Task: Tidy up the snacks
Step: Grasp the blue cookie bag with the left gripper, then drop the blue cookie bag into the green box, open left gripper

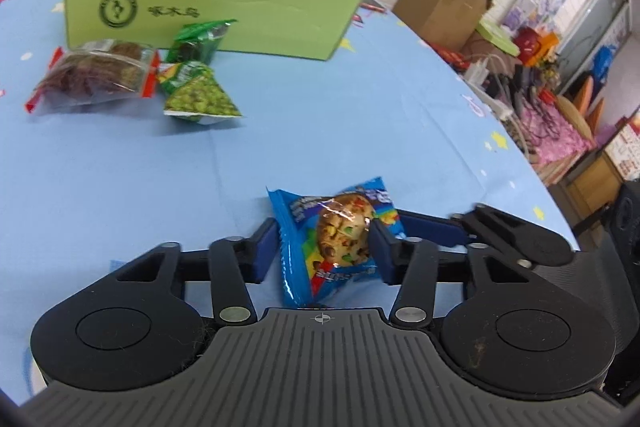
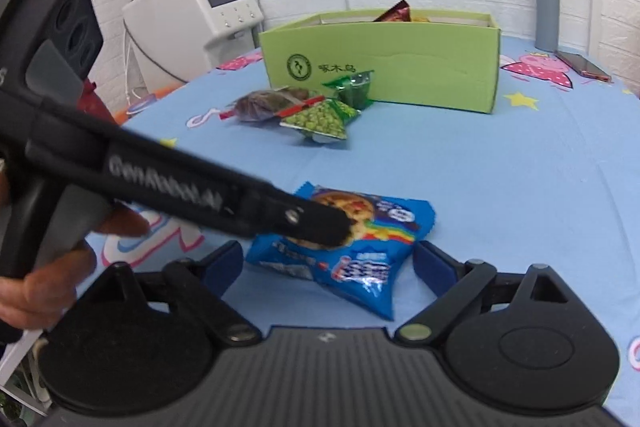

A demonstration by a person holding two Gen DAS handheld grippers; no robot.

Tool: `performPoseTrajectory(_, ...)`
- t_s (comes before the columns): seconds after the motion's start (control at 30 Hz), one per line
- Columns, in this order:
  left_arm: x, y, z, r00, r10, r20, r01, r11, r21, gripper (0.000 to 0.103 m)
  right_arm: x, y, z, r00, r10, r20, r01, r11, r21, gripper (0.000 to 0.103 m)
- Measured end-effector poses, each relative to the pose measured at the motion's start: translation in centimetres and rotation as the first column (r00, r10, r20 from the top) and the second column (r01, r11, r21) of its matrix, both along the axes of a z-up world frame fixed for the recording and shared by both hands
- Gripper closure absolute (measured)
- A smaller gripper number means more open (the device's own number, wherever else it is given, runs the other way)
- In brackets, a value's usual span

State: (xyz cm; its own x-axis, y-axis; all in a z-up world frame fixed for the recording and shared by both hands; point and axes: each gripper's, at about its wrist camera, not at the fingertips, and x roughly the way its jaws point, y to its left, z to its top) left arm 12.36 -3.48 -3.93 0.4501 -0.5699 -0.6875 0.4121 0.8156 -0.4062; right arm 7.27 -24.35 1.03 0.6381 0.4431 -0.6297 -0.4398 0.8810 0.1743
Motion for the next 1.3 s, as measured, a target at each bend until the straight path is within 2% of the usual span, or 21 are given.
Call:
performPoseTrajectory(0.07, 0.1, -0.2, 0.1, 1.000, 0.001, -0.002, -0.001, 1.000, 0.005, 0.079, 0.2, 0.1, 0.3, 1.000, -0.002, -0.002, 0.002, 1.000, -0.015, 0.019)
performPoseTrajectory(0.17, 0.6, 0.0, 0.3, 1.000, 0.012, -0.028, -0.013, 1.000, -0.013, 0.081, 0.6, -0.9, 0.7, 1.000, -0.009, -0.022, 0.009, 1.000, 0.027, 0.027)
performPoseTrajectory(0.27, 2.0, 0.1, 1.1, 0.998, 0.023, -0.053, -0.026, 0.999, -0.042, 0.084, 1.2, -0.8, 1.7, 1.000, -0.010, 0.001, 0.010, 1.000, 0.012, 0.027)
performPoseTrajectory(0.37, 4.3, -0.2, 3.2, 0.999, 0.031, -0.042, -0.034, 0.997, -0.071, 0.085, 3.0, -0.9, 3.4, 0.999, -0.016, 0.042, 0.015, 1.000, 0.010, 0.024)
performPoseTrajectory(0.57, 10.9, -1.6, 9.8, 0.992, 0.058, 0.110, -0.049, 0.996, -0.079, 0.085, 10.1, -0.9, 8.7, 0.985, 0.015, 0.174, -0.006, 0.999, -0.051, 0.021)
performPoseTrajectory(0.67, 14.7, -2.4, 12.0, 0.983, 0.072, 0.168, -0.062, 0.996, -0.062, 0.085, 15.0, -1.1, 10.3, 0.981, 0.030, 0.193, -0.014, 0.997, -0.080, 0.022)
performPoseTrajectory(0.8, 20.3, -3.3, 12.5, 0.980, 0.087, 0.182, -0.082, 0.996, -0.035, 0.086, 21.3, -0.8, 9.9, 0.985, 0.042, 0.169, -0.021, 0.992, -0.127, 0.021)
performPoseTrajectory(0.97, 25.2, -3.4, 10.6, 0.982, 0.100, 0.160, -0.103, 0.995, 0.005, 0.086, 26.8, -0.5, 7.3, 0.993, 0.051, 0.110, -0.037, 0.990, -0.134, 0.018)
performPoseTrajectory(1.03, 25.9, -3.1, 10.2, 0.977, 0.113, 0.178, -0.116, 0.993, 0.004, 0.080, 27.9, -0.4, 6.3, 0.994, 0.049, 0.100, -0.037, 0.993, -0.116, 0.014)
performPoseTrajectory(1.1, 25.9, -2.7, 10.2, 0.971, 0.120, 0.208, -0.122, 0.993, -0.003, 0.060, 28.2, -0.7, 6.2, 0.993, 0.039, 0.111, -0.029, 0.995, -0.093, 0.012)
performPoseTrajectory(1.2, 24.4, -1.6, 11.1, 0.953, 0.136, 0.272, -0.135, 0.991, -0.024, 0.054, 27.2, -1.4, 7.0, 0.987, 0.001, 0.160, 0.012, 0.996, -0.083, 0.009)
performPoseTrajectory(1.3, 22.2, -0.6, 12.2, 0.938, 0.149, 0.312, -0.145, 0.989, -0.036, 0.049, 25.3, -2.3, 8.8, 0.978, -0.035, 0.207, 0.042, 0.999, -0.027, 0.009)
